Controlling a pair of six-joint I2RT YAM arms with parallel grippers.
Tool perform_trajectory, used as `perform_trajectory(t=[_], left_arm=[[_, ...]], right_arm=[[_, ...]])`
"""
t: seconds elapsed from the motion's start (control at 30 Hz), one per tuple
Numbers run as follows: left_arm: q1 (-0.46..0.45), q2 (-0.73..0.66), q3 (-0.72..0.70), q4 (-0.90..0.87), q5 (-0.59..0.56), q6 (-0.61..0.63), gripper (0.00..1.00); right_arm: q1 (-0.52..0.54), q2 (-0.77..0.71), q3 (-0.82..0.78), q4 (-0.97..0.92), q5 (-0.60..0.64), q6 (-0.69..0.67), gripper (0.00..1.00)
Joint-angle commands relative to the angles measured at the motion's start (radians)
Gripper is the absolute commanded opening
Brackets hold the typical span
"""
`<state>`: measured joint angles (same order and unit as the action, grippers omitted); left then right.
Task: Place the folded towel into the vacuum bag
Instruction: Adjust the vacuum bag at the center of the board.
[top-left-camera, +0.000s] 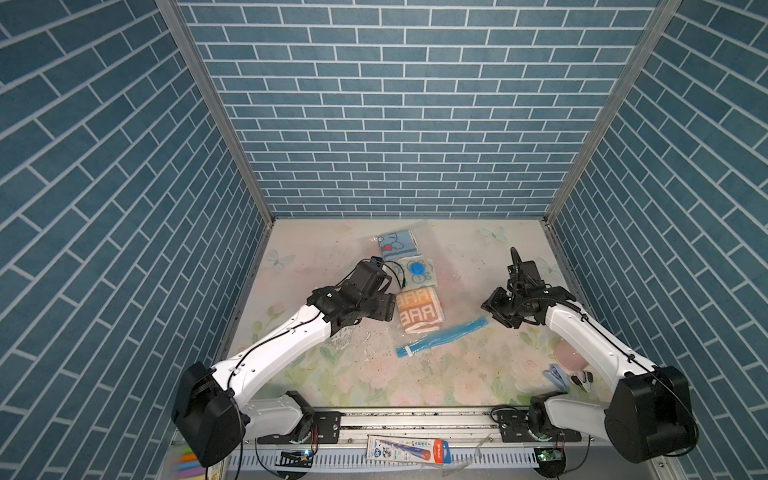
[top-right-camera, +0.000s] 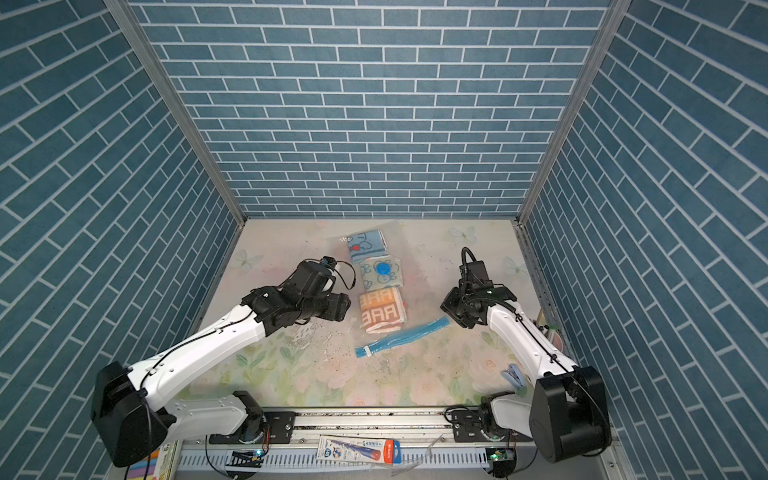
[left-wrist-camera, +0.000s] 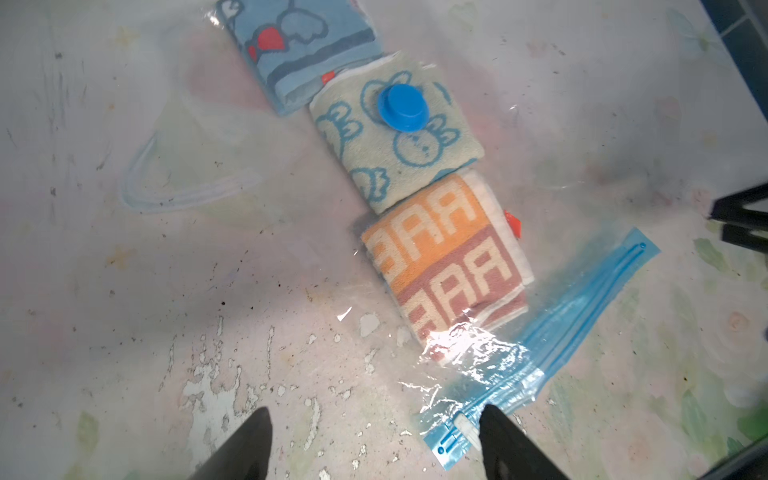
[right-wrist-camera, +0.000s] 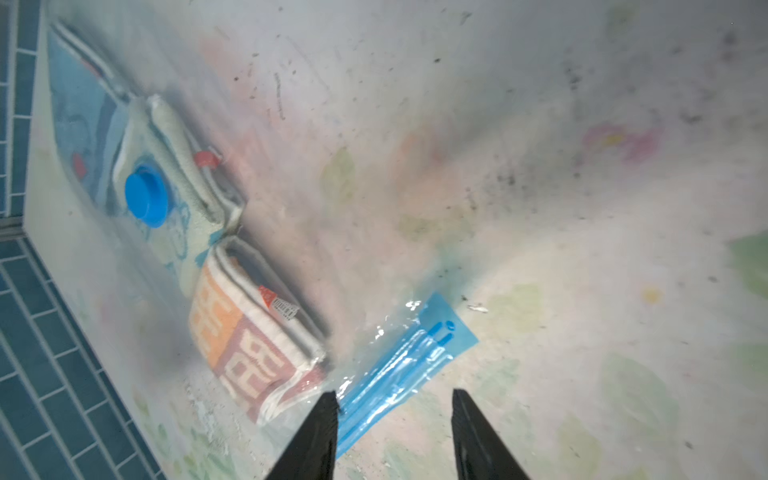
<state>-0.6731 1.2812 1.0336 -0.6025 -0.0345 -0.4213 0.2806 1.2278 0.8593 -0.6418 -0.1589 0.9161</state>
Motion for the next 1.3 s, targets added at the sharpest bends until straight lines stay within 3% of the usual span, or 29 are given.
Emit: perform_trajectory(t=[0.0, 0.23, 0.47, 0.6, 0.97, 1.13, 1.27], left_arm=[[0.065, 0.033, -0.012, 0.001, 0.068, -0.089, 0.8], [0.127, 0.085, -0.074, 0.121, 0.147, -0.17, 0.8], [0.137, 0.147, -0.108, 0.204, 0.205, -0.221, 0.73], [0.142, 0.159, -0.147, 0.231, 0.22, -0.241, 0.7], [0.146, 0.161, -0.224, 0.288, 0.266, -0.255, 0.7], [0.146, 0.141, -0.261, 0.284, 0.322, -0.261, 0.7], [0.146, 0.083, -0.29, 0.264, 0.366, -0.245, 0.7]], right_arm=[[-0.003, -0.055, 0.066, -0.082, 0.163, -0.064, 0.5], [0.037, 0.051, 0.162, 0.101, -0.086, -0.184, 0.44], [0.167, 0.317, 0.227, 0.171, -0.173, -0.21, 0.31], [0.189, 0.413, 0.161, 0.244, -0.188, -0.167, 0.24], [0.196, 0.501, 0.033, 0.299, -0.035, -0.132, 0.23], [0.195, 0.46, -0.01, 0.329, -0.011, -0.123, 0.26], [0.196, 0.327, -0.064, 0.412, -0.036, -0.111, 0.35]])
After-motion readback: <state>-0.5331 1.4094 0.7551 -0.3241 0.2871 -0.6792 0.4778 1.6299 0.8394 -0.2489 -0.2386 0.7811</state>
